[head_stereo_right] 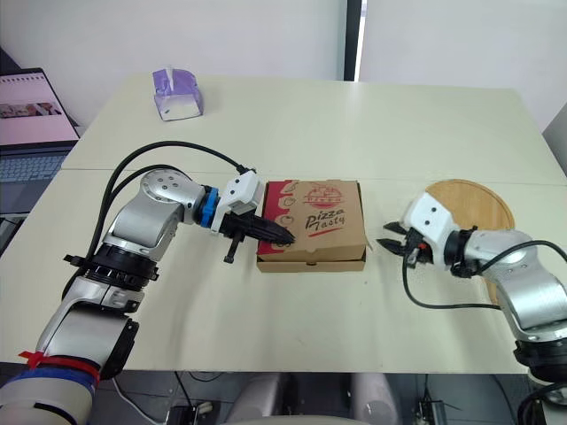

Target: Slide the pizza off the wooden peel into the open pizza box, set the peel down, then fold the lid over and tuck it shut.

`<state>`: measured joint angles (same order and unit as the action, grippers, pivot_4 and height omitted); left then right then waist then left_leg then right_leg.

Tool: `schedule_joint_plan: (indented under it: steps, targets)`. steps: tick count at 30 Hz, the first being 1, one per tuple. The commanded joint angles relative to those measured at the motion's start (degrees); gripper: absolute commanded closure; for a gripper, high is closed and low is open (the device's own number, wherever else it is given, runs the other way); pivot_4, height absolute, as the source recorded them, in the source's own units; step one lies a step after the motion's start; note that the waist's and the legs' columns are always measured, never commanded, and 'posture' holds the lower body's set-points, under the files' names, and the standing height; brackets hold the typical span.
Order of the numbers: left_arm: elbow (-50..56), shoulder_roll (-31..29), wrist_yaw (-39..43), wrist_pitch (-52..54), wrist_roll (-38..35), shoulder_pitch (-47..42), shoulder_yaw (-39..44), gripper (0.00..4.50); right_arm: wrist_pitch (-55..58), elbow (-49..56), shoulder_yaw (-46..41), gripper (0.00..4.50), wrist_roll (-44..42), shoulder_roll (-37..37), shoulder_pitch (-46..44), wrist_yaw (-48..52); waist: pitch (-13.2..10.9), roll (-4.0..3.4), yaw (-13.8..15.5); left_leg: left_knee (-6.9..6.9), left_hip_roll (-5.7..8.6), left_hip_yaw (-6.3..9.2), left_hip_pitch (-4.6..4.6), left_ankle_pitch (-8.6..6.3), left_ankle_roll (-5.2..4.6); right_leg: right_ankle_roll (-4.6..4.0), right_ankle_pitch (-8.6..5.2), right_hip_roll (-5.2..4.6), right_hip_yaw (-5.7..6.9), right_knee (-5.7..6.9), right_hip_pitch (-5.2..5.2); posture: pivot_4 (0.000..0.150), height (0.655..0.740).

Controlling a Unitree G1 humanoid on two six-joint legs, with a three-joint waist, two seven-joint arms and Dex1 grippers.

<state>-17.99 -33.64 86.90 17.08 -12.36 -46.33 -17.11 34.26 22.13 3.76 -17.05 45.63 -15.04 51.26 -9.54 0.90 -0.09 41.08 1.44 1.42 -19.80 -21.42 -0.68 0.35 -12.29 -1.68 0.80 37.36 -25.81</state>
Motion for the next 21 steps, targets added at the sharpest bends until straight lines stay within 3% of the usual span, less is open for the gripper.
schedule_joint_plan:
  steps: [1, 8, 15, 21]
  targets:
    - [0.90, -0.61, 0.02, -0.09, 0.13, -0.36, 0.78, 4.50, 0.04, 2.61, -0.03, 4.46, -1.64, -0.29, -1.38, 1.04, 0.00, 0.00, 0.02, 0.00, 0.00, 0.01, 0.00, 0.00, 0.00, 0.00, 0.00, 0.00, 0.01, 0.00, 0.00, 0.150, 0.7251]
    - [0.70, -0.78, 0.14, -0.27, 0.28, -0.38, 0.73, 4.50, 3.02, 4.41, -0.58, 4.46, -5.34, -1.12, -1.86, 1.92, 0.00, 0.00, -0.01, 0.00, 0.00, 0.01, 0.00, 0.00, 0.00, 0.00, 0.00, 0.00, 0.01, 0.00, -0.01, 0.150, 0.7251]
    - [0.47, -0.83, 0.20, -0.48, 0.38, -0.32, 0.70, 4.50, -1.72, 2.38, 0.56, 4.46, 0.32, 2.17, 0.05, 1.39, 0.00, 0.00, 0.03, 0.00, 0.00, 0.01, -0.01, 0.00, 0.00, 0.00, 0.00, 0.00, 0.01, -0.01, -0.01, 0.150, 0.7251]
    - [1.03, -1.03, 0.12, -0.27, 0.28, 0.49, 0.75, 4.50, 0.95, 3.66, -4.96, 4.46, -6.13, -0.28, -1.90, 0.79, 0.00, 0.00, -0.02, 0.00, 0.00, 0.01, 0.00, 0.00, 0.00, 0.00, 0.00, 0.00, 0.01, 0.00, -0.01, 0.150, 0.7251]
